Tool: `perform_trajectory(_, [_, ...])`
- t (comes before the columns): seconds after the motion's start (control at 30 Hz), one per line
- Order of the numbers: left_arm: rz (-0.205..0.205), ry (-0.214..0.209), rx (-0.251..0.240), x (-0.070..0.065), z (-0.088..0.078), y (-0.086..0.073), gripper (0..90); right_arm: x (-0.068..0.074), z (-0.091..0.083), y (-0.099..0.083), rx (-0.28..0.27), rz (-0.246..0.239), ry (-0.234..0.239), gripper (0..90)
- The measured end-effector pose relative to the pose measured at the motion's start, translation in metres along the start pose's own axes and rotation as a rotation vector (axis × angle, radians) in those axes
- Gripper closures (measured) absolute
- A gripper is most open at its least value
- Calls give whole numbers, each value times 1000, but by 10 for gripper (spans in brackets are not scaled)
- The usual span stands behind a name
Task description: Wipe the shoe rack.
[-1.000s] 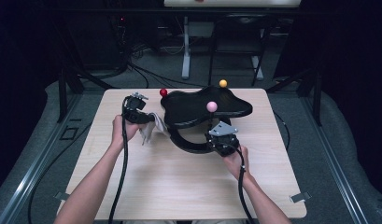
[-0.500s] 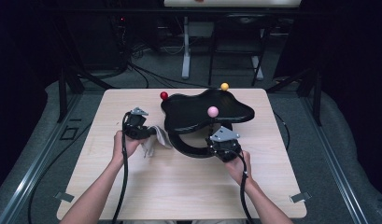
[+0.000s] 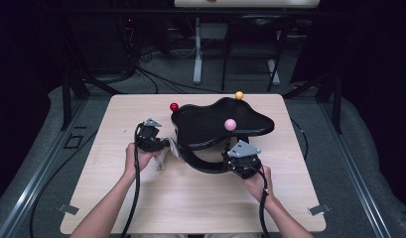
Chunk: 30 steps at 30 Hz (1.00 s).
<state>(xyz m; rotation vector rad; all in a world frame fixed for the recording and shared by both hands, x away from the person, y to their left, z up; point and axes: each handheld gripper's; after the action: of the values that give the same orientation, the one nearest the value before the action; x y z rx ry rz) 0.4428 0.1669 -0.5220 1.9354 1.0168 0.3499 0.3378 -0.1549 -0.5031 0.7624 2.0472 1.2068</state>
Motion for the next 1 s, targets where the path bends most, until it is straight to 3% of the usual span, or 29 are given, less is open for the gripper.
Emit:
perform_trajectory(0.17, [-14,8,1,3,12,-3,828,1,0,0,-16,10,-46,665])
perform_trajectory(0.23, [-33,9,-1,4,17,-5,828,1,0,0,-22,6,-41,707])
perform_trajectory(0.33, [-54,16,-3,6,24,-7,829,4,1,-1,-28,-1,-59,717])
perform_trajectory(0.5, [-89,13,-1,6,34,-10,830,4,1,-1,-24,5,-46,724])
perform_trajectory(0.7, [-103,10,-14,2,42,-14,830,6,2,-2,-31,11,-38,744])
perform_trajectory(1.0, [-78,20,-6,-5,44,-20,830,11,5,0,-36,10,-7,750])
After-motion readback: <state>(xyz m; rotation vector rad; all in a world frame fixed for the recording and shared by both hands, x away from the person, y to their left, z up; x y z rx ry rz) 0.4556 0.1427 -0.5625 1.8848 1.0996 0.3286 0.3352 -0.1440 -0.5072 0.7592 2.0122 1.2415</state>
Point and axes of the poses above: each handheld gripper's, and its own axes: z roughly forward along the jaws, y roughly out of its top, x roughly to its left, and after that the axes turned 11 degrees about -x, right-handed
